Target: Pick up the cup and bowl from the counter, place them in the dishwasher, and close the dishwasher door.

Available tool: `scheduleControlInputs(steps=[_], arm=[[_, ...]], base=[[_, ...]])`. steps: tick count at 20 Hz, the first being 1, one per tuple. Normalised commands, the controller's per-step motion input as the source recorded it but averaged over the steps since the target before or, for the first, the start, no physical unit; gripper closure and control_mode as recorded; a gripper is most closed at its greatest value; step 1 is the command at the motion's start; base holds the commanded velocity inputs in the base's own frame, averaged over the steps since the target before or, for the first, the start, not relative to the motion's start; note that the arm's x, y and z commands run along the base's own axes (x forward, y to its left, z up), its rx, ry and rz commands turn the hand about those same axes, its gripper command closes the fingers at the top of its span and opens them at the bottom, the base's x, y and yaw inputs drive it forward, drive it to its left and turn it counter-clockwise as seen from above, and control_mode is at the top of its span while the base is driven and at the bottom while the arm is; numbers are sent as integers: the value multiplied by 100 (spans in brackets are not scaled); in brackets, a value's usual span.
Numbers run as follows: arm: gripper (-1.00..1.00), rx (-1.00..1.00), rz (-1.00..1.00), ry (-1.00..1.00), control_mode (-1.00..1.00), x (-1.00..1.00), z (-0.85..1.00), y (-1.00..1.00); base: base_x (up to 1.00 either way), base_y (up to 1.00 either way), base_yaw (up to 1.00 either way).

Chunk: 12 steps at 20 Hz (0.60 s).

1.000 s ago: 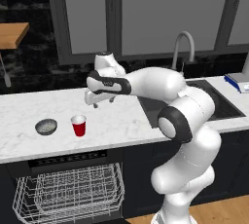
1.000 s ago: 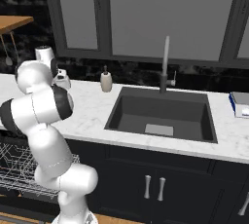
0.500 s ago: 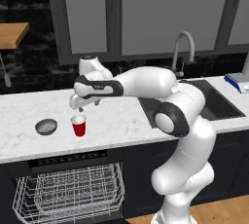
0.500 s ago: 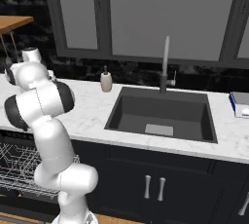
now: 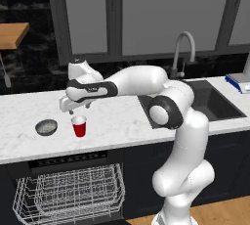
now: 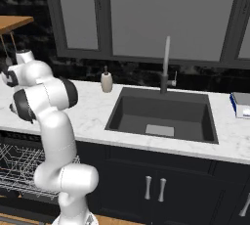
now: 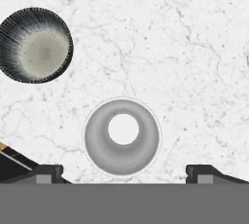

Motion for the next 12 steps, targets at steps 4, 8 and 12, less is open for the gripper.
scheduleControlInputs(steps=[4,8,12], arm=[[-100,4,-17,1,-100,-1,-22,-24],[-100,12,-18,3,-100,-2,-11,-53],[-100,2,-8,8,-100,0,-16,-12]], base=[[0,0,0],[0,0,0],[0,0,0]])
